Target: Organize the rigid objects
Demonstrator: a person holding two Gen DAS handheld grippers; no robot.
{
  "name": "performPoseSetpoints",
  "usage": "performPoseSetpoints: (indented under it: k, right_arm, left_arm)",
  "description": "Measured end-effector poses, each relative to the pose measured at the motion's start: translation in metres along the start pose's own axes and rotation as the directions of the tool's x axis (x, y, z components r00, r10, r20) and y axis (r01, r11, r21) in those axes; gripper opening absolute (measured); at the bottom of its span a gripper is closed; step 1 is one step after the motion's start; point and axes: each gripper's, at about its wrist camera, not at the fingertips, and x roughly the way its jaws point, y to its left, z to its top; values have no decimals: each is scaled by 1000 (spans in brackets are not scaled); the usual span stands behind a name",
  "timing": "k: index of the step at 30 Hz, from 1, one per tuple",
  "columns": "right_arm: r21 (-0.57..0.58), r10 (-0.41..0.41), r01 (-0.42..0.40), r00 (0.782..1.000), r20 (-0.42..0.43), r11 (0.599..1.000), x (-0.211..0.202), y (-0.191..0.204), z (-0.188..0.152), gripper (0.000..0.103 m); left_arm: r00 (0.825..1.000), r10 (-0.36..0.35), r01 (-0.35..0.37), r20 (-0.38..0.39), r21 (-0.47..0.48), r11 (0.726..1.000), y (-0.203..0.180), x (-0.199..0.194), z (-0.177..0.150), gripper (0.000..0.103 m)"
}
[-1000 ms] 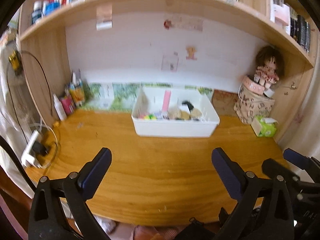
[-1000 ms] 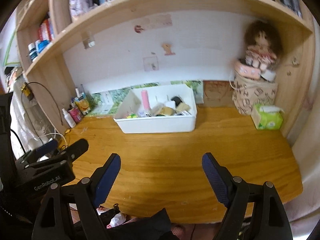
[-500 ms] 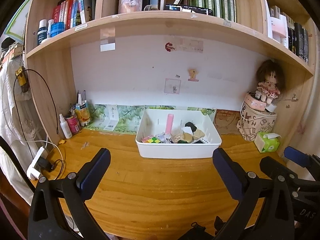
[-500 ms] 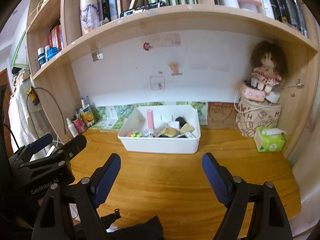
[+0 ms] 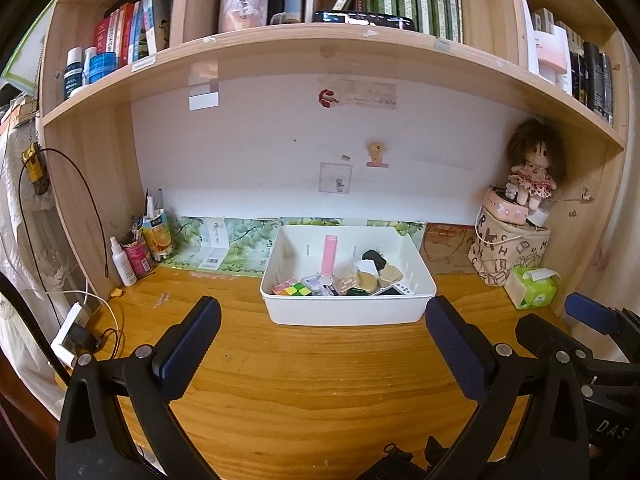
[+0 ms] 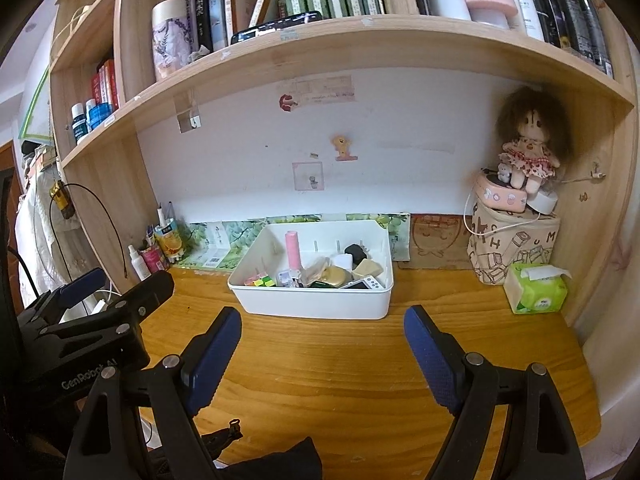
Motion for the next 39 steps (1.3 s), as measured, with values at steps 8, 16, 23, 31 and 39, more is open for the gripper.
performPoseSetpoints:
  k: [8, 16, 23, 31, 39]
  right_arm:
    - [30, -6, 6, 1000, -9, 1000, 0, -9, -3, 84]
    - [35, 1, 0, 999, -48, 999, 2, -10, -8, 84]
    - [35, 11, -8, 996, -86, 999, 5, -8, -13, 84]
    - [38, 21, -16, 992, -124, 999, 7, -6, -18, 84]
    - [50, 15, -8, 990, -143, 999, 7, -7, -22, 84]
  left_arm:
    - [997, 32, -32, -63, 9, 999, -5, 11, -4, 102]
    - [996, 32, -32, -86, 7, 999, -5, 11, -8, 102]
    - [993, 37, -37, -114, -3, 999, -3, 12, -12, 102]
    - [991, 35, -37, -131, -7, 999, -3, 9, -17, 102]
    - [990, 31, -32, -139, -3, 999, -3, 8, -20, 102]
